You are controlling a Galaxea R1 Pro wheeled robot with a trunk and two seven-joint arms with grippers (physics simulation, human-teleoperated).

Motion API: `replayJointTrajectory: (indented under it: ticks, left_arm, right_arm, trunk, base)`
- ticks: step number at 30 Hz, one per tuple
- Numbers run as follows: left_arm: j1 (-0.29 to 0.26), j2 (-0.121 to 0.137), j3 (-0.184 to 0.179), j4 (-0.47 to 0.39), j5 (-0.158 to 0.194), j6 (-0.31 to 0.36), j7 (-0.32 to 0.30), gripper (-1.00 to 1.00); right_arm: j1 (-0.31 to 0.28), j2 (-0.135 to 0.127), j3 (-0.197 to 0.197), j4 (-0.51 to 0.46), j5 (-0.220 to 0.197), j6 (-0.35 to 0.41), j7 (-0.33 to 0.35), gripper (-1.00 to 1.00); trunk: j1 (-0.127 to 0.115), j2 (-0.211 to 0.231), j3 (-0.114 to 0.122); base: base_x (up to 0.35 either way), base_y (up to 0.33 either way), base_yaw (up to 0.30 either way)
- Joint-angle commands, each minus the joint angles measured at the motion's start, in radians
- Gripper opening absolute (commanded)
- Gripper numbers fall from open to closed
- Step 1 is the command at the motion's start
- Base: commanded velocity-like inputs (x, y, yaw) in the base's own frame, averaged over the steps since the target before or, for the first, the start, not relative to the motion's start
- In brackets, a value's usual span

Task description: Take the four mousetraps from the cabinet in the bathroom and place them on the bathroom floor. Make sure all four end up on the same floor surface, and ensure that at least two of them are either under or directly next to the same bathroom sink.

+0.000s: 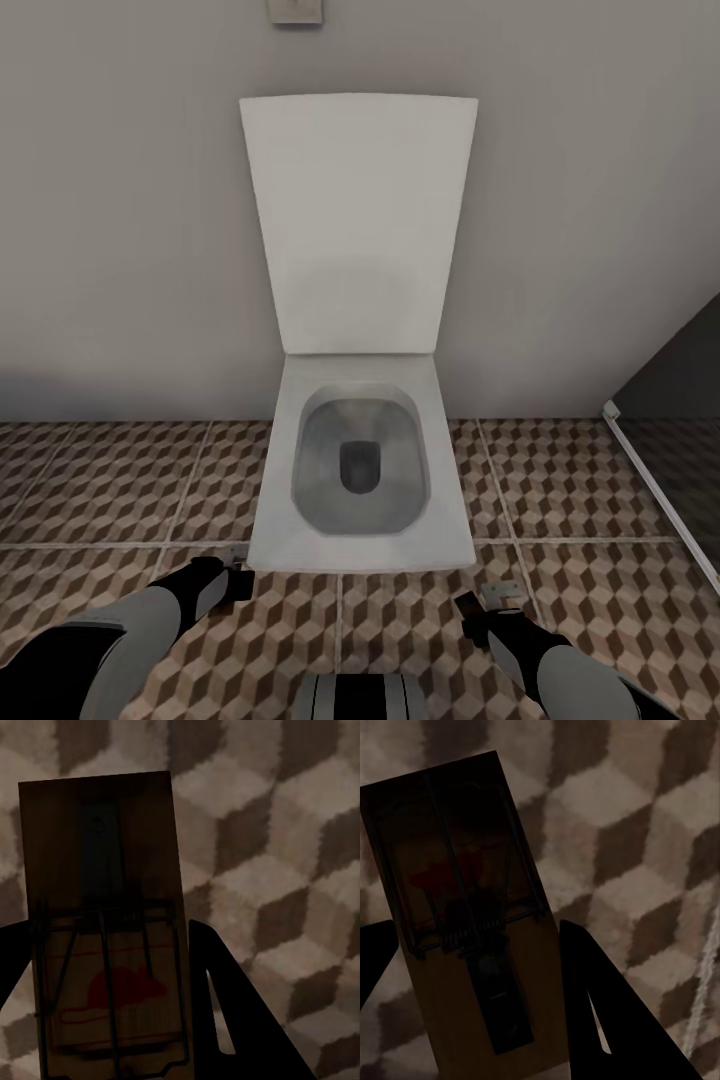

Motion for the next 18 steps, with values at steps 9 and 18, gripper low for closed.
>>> replayJointTrajectory:
  ticks: [9, 18]
  left_arm:
    - [0.0, 0.0, -0.008, -0.001, 0.007, 0.004, 0.001, -1.0]
    - [0.0, 0.0, -0.007, -0.001, 0.007, 0.004, 0.001, -1.0]
  right_arm:
    - [0.0, 0.001, -0.006, -0.001, 0.01, 0.004, -0.007, -1.0]
    - [0.0, 0.0, -0.006, -0.001, 0.01, 0.005, -0.007, -1.0]
  trunk:
    - [0.0, 0.0, -0.001]
    - [0.0, 0.0, -0.001]
  base:
    - [0.0, 0.0, 0.0]
    - [0.0, 0.0, 0.0]
